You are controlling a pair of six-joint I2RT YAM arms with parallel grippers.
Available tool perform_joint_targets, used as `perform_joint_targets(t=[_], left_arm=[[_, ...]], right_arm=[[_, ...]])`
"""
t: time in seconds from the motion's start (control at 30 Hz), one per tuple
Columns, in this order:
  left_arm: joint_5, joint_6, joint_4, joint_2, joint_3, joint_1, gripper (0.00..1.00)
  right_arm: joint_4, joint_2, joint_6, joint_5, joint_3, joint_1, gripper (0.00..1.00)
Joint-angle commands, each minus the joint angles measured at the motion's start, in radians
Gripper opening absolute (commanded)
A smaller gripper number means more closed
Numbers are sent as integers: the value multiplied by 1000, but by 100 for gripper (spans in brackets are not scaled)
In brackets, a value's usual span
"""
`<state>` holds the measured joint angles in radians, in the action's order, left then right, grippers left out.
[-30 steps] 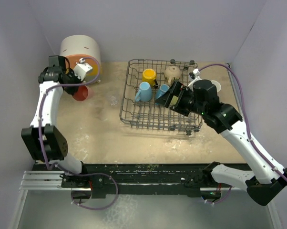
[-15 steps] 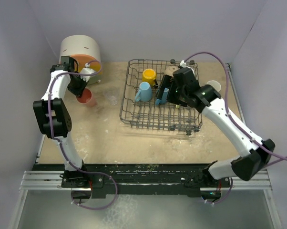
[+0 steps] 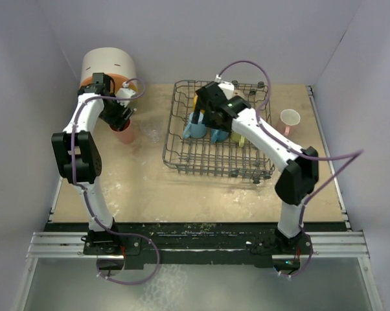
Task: Unload the cups from the dish rack
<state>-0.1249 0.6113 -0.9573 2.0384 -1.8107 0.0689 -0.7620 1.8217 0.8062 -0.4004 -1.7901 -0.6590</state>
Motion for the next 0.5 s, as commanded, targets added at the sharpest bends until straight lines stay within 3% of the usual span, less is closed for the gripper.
perform_joint_targets(t=[0.0, 0.03, 0.07, 0.23, 0.47], left_arm=[[-10, -11, 43, -144, -13, 6, 80], [-16, -3, 37, -166, -10, 6, 98], [-21, 2, 34, -191, -6, 7, 100], [-78, 3, 5, -318, 7, 18, 99], [-104, -62, -34, -451, 46, 24, 99]], right_arm=[[-64, 158, 82, -138, -185, -55, 100], [-73, 196, 95, -147, -222, -65, 100], [-85, 233, 110, -156, -261, -70, 100], [-96, 387, 171, -169, -385, -86, 99], [-85, 485, 229, -229, -429, -98, 89]])
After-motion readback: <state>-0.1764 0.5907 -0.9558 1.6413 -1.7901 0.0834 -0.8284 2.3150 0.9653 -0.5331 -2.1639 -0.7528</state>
